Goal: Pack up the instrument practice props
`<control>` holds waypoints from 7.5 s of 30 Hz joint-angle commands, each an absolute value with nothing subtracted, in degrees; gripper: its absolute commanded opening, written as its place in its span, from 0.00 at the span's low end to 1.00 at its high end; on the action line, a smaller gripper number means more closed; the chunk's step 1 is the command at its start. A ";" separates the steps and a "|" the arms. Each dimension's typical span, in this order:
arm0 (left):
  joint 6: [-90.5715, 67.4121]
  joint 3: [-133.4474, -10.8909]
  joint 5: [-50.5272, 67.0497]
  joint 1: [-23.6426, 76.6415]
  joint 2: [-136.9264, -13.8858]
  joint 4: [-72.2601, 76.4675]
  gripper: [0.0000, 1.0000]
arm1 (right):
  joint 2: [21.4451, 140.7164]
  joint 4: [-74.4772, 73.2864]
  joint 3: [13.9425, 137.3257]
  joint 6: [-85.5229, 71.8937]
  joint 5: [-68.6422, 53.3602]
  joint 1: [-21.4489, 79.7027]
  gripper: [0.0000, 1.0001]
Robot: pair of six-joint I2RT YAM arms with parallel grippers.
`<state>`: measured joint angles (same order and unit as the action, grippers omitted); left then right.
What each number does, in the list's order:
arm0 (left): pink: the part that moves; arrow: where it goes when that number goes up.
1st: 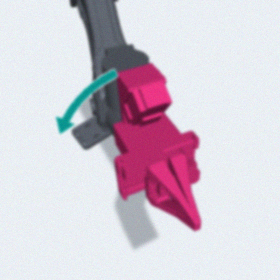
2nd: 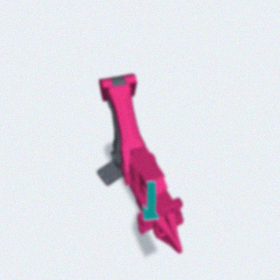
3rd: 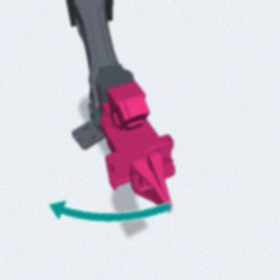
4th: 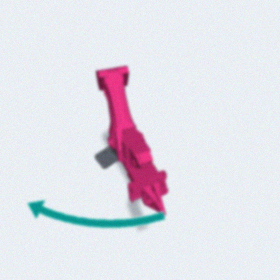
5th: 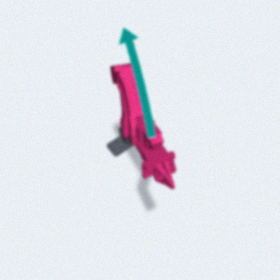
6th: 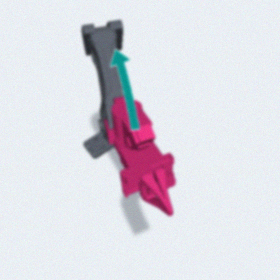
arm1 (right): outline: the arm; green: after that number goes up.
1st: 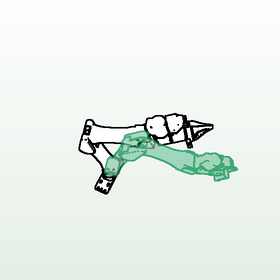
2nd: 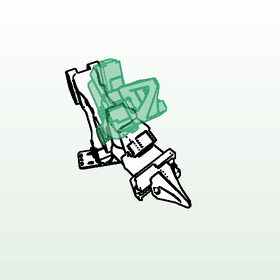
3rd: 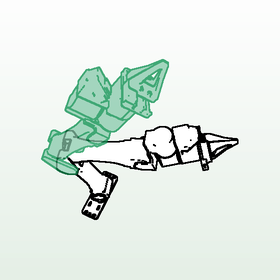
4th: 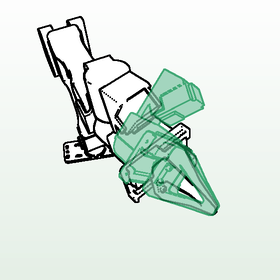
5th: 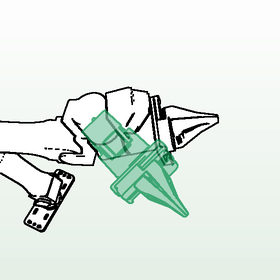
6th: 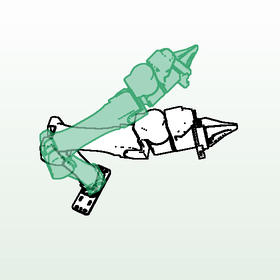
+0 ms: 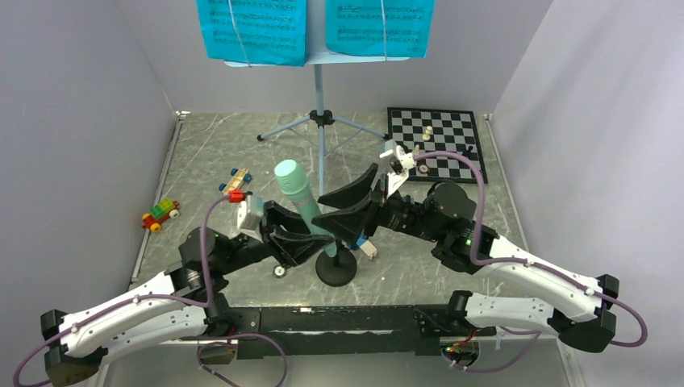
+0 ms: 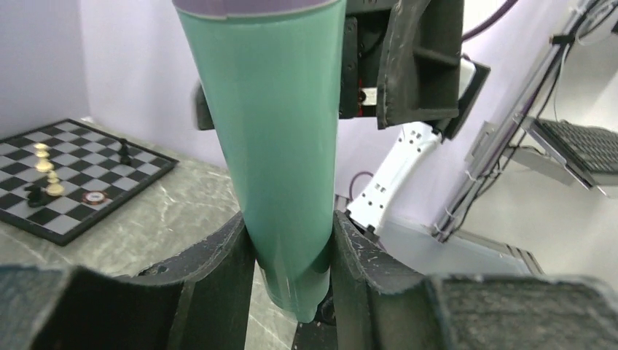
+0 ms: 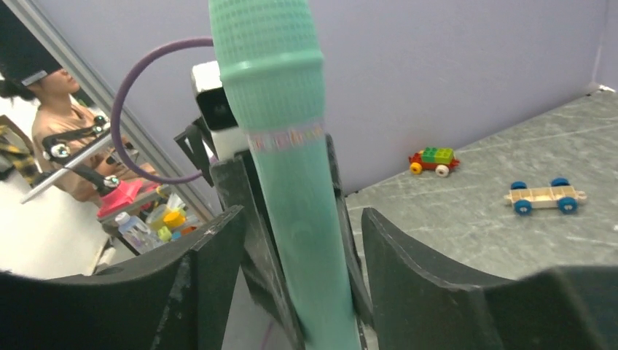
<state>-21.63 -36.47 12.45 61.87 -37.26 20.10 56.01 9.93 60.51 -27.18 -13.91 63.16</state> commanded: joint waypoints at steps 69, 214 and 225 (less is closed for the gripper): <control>-13.00 -66.65 -10.71 -11.78 -103.17 -35.01 0.41 | 35.42 -16.54 51.85 -19.04 8.29 63.37 0.89; -14.16 -49.59 -8.29 -4.48 -73.01 18.16 0.00 | 41.38 -14.76 43.13 -18.24 17.81 63.28 0.89; -11.91 -35.41 -13.37 4.53 -50.85 4.76 0.00 | 39.11 -11.09 38.84 -23.17 14.83 63.19 0.89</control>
